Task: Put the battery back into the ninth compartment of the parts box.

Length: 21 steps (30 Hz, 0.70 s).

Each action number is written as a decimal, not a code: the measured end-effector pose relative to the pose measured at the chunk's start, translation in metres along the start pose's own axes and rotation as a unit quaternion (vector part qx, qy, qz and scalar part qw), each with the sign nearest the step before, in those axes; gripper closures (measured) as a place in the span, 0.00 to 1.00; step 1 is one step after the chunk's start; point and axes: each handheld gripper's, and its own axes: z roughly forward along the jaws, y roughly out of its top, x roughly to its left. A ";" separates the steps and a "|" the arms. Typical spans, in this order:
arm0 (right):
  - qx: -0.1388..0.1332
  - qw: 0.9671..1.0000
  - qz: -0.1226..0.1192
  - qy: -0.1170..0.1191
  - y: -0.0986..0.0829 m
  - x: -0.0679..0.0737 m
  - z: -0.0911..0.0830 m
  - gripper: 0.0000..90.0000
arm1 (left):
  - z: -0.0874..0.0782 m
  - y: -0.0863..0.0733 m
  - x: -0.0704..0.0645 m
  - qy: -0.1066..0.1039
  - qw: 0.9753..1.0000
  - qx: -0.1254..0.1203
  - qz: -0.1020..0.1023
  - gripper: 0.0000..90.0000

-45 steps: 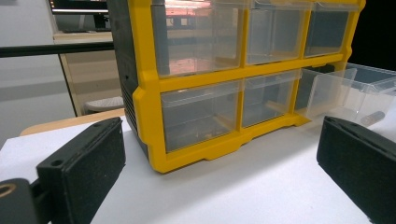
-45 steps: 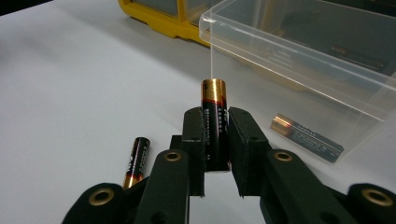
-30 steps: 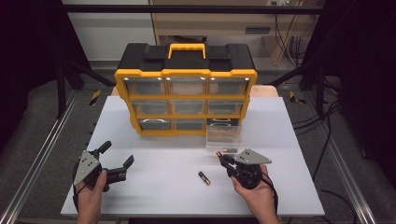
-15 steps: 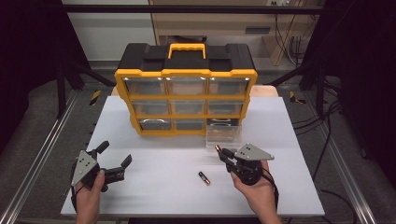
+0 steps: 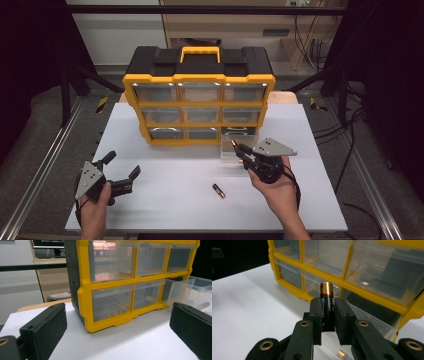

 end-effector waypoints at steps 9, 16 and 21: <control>-0.005 1.000 0.007 -0.004 0.015 -0.015 0.003 0.86 | 0.000 0.000 0.000 0.001 1.000 0.000 -0.001 0.01; -0.003 1.000 0.008 -0.007 0.022 -0.024 0.005 0.86 | 0.000 0.000 0.001 0.001 1.000 -0.001 -0.001 0.01; 0.001 1.000 0.013 -0.004 0.024 -0.030 0.007 0.86 | -0.001 0.000 0.001 0.001 1.000 0.000 0.000 0.01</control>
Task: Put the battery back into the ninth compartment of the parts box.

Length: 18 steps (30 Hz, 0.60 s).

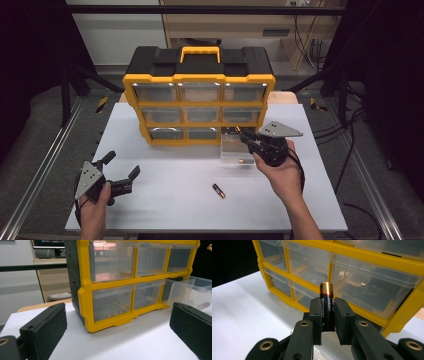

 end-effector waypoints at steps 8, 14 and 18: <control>0.009 1.000 0.006 0.002 0.002 -0.007 0.004 0.86 | 0.000 0.000 0.000 0.000 1.000 -0.001 0.000 0.01; 0.019 1.000 0.006 0.005 0.001 -0.010 0.009 0.86 | 0.000 0.000 0.000 0.000 1.000 0.000 0.001 0.01; 0.024 1.000 0.008 0.005 0.000 -0.012 0.011 0.86 | 0.000 0.000 0.000 0.000 1.000 0.000 0.001 0.01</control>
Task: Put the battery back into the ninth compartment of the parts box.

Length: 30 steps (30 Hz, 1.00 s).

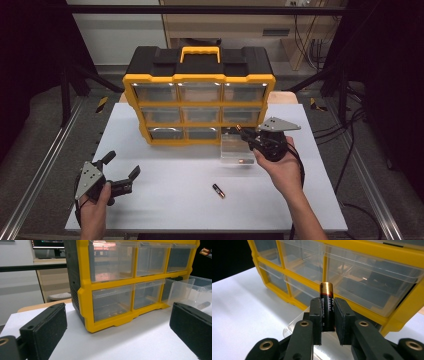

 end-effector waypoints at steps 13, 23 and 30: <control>0.016 1.000 -0.001 0.005 -0.002 -0.002 0.005 0.86 | 0.000 0.000 0.001 0.001 1.000 0.000 0.000 0.01; 0.026 1.000 -0.002 0.007 -0.004 -0.002 0.008 0.86 | 0.000 0.000 0.001 0.001 1.000 0.000 0.000 0.01; 0.037 0.999 0.000 0.008 -0.011 0.001 0.015 0.85 | 0.000 0.000 0.001 0.001 1.000 -0.001 0.000 0.01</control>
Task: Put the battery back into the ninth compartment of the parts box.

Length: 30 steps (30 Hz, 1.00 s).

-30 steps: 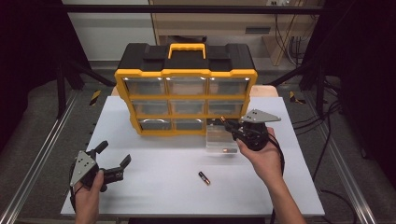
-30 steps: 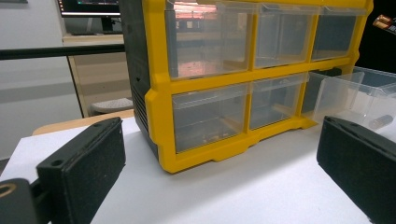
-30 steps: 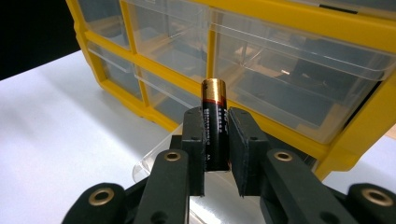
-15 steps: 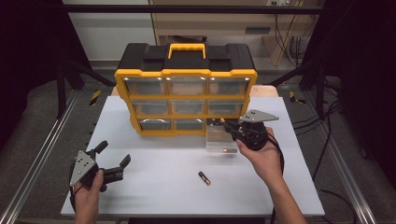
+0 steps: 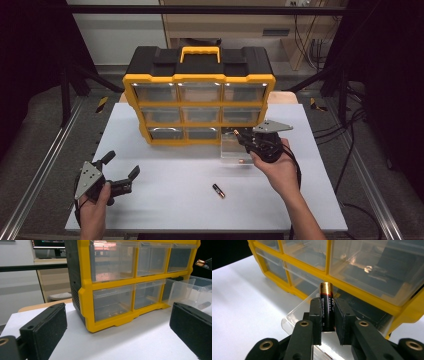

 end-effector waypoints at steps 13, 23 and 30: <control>-0.014 1.000 0.019 -0.004 -0.004 -0.001 -0.005 0.54 | 0.000 0.000 0.000 -0.001 1.000 0.002 0.000 0.01; -0.014 0.999 0.018 -0.027 -0.010 0.012 -0.013 0.22 | 0.000 0.000 0.000 -0.001 1.000 0.002 0.001 0.01; -0.007 0.999 0.015 -0.034 -0.016 0.022 -0.020 0.11 | 0.000 0.000 -0.001 0.000 1.000 0.002 0.001 0.01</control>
